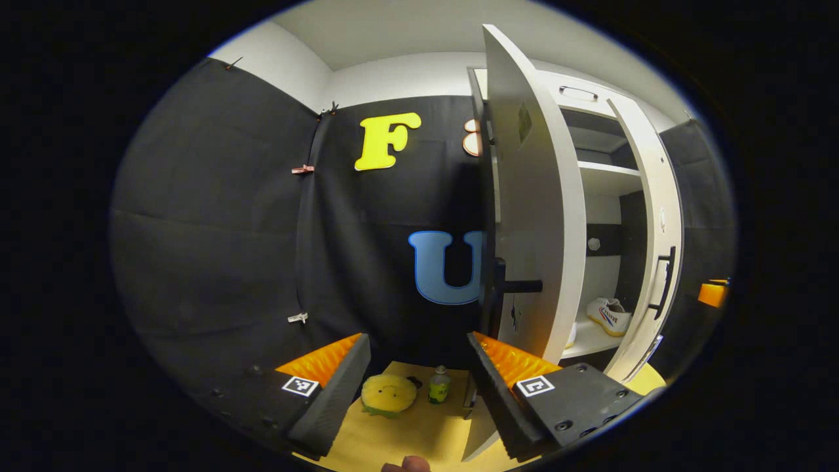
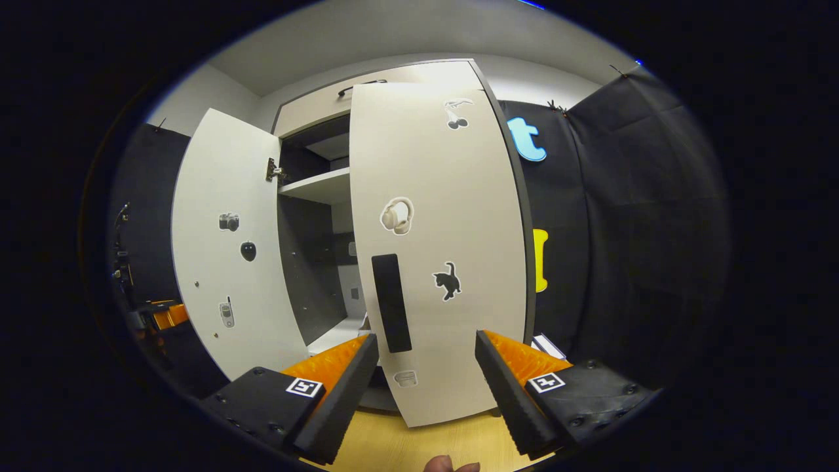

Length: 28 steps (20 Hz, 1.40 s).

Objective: Grab one shoe with the right hand and put it into the shoe cabinet, grab the other shoe with the left hand and put it into the shoe cabinet; then close the right door with the right hand and the left door with the left hand.

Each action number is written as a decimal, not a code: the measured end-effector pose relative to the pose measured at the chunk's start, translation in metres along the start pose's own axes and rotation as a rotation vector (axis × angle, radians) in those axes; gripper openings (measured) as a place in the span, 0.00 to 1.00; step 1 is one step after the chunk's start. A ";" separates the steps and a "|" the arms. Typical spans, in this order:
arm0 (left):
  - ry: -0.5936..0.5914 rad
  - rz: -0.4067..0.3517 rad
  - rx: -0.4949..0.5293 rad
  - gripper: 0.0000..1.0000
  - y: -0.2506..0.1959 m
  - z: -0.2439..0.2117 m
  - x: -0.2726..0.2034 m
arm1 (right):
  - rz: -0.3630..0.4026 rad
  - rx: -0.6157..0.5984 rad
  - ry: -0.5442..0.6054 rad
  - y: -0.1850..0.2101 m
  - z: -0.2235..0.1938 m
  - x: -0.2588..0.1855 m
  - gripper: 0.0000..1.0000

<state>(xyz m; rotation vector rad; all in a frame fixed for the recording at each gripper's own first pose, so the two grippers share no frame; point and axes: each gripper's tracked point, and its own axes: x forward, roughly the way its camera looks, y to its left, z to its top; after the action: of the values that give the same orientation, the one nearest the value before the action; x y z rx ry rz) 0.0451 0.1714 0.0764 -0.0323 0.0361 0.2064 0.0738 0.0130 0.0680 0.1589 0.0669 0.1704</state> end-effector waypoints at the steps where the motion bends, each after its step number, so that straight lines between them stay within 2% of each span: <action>1: 0.003 -0.013 -0.007 0.93 -0.008 -0.001 -0.003 | 0.002 0.001 -0.001 0.000 0.001 -0.001 0.98; 8: 0.001 -0.067 -0.018 0.93 -0.052 -0.001 -0.011 | -0.001 -0.010 -0.013 -0.013 0.007 -0.015 0.98; 9: 0.004 -0.078 -0.025 0.91 -0.060 0.000 -0.012 | -0.002 -0.012 -0.015 -0.014 0.008 -0.018 0.98; 11: 0.011 -0.121 -0.035 0.96 -0.083 0.000 -0.010 | -0.004 -0.015 -0.017 -0.017 0.009 -0.023 0.98; 16: 0.001 -0.281 -0.062 0.94 -0.160 0.011 -0.021 | -0.004 -0.004 -0.019 -0.018 0.013 -0.030 0.97; 20: -0.044 -0.291 -0.031 0.95 -0.169 0.023 -0.034 | -0.017 -0.011 -0.031 -0.022 0.020 -0.042 0.98; 28: 0.004 -0.284 -0.037 0.95 -0.168 0.007 -0.052 | -0.026 -0.007 -0.025 -0.018 0.019 -0.045 0.98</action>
<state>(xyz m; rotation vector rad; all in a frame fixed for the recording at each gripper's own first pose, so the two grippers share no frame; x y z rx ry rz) 0.0291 -0.0033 0.0902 -0.0737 0.0317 -0.0773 0.0340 -0.0152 0.0863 0.1532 0.0439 0.1428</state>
